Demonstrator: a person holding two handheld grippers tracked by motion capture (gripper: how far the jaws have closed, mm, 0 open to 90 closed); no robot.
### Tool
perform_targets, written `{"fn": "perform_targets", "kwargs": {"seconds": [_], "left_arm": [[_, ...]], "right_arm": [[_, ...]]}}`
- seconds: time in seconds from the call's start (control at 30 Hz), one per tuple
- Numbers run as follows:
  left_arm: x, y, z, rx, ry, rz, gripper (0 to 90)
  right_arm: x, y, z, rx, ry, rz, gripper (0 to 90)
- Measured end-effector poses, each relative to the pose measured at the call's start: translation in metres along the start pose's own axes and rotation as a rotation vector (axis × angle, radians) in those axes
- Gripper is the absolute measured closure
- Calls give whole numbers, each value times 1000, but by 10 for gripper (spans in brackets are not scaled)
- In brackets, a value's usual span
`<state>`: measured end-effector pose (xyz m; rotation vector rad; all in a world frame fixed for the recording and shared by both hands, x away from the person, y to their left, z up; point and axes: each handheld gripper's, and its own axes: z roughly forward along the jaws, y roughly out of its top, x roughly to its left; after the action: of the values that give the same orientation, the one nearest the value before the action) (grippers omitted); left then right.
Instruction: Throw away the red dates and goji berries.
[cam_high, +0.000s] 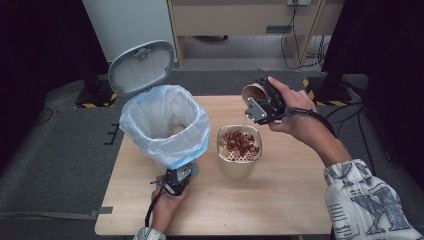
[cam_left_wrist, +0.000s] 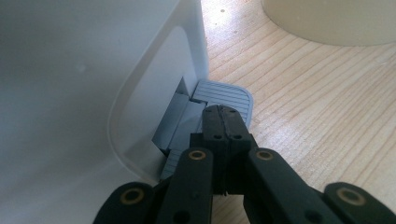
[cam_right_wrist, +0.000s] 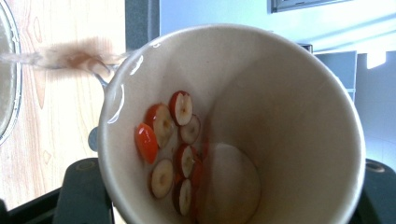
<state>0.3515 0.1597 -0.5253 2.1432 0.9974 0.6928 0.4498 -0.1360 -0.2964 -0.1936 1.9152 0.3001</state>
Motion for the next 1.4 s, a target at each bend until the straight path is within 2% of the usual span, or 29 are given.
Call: {"fn": "perform_targets", "kwargs": {"seconds": [0.23, 0.5, 0.63, 0.73, 0.83, 1.07, 1.4], "left_arm": [[0, 0, 0, 1, 0, 0, 895], [0, 0, 0, 0, 0, 0, 895], [0, 0, 0, -1, 0, 0, 895], [0, 0, 0, 0, -1, 0, 895], [0, 0, 0, -1, -1, -1, 895], [0, 0, 0, -1, -2, 0, 895], [0, 0, 0, 0, 0, -1, 895]], "right_arm": [[0, 2, -1, -12, 2, 15, 317], [-3, 2, -2, -11, -6, 7, 317], [-6, 5, -3, -2, -21, -17, 318], [-5, 10, -4, 21, -47, -104, 318], [0, 14, -3, 36, -45, -165, 318], [3, 12, 0, 60, -45, -199, 318], [3, 12, -2, 57, -48, -195, 318]]}}
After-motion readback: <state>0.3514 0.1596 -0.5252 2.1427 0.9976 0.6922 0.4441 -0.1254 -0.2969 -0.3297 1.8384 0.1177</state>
